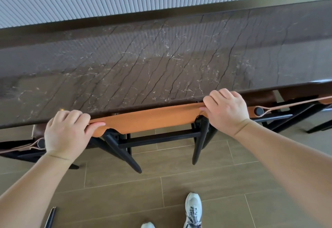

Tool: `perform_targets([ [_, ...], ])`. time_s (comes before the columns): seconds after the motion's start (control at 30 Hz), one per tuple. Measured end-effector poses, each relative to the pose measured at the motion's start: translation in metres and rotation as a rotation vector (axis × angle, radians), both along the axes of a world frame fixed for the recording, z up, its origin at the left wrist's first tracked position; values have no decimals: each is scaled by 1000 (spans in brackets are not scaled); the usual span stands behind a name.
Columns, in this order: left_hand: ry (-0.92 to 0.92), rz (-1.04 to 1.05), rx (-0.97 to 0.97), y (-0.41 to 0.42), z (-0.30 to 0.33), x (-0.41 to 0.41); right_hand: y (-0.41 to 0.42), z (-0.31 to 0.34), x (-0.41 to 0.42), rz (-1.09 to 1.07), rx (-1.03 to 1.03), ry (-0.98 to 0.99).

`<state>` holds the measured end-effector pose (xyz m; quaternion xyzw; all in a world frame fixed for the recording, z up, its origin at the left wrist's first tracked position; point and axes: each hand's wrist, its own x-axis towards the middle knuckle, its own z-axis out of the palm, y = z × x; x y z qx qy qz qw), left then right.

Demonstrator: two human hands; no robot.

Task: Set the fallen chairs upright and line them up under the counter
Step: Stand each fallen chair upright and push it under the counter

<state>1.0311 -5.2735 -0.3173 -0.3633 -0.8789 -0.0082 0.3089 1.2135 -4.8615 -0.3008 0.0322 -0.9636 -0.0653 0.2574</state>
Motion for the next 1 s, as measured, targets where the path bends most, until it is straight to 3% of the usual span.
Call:
perform_targets([
  [0.5,-14,-48,-54,17,-16,63,18,-21,29,-44,-53,-55],
  [1.0,20,-99,-82,1,-8,-11,-4,-16,0,-53,-45,-43],
])
